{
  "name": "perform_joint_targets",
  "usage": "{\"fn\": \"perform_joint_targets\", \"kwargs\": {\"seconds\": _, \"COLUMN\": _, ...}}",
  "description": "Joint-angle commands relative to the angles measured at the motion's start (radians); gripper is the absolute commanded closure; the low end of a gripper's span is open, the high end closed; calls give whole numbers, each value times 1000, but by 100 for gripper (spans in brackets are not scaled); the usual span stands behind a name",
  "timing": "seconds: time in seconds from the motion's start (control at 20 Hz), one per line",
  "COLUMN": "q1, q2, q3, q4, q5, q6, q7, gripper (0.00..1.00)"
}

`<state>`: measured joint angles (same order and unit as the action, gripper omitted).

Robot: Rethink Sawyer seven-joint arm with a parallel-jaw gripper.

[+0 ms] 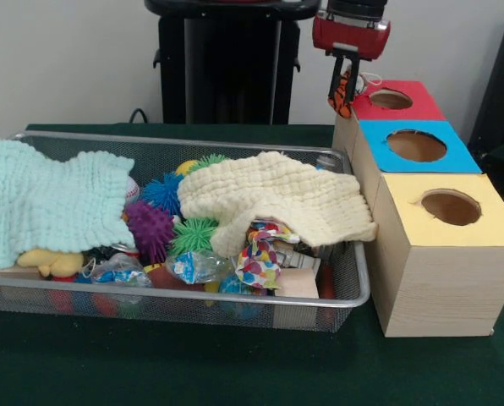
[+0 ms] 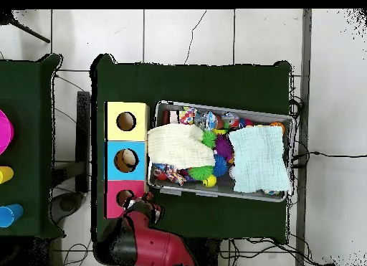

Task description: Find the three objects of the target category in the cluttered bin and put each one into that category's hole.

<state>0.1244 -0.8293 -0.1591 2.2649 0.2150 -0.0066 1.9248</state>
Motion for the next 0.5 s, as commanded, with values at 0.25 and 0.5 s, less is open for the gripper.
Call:
{"fn": "perform_joint_targets", "kwargs": {"seconds": 0.25, "q1": 47, "q2": -11, "q3": -55, "q4": -8, "q5": 56, "q6": 124, "q7": 199, "gripper": 100}}
{"fn": "perform_joint_targets", "kwargs": {"seconds": 0.5, "q1": 74, "q2": -73, "q3": -113, "q4": -51, "q5": 45, "q6": 258, "q7": 183, "gripper": 100}}
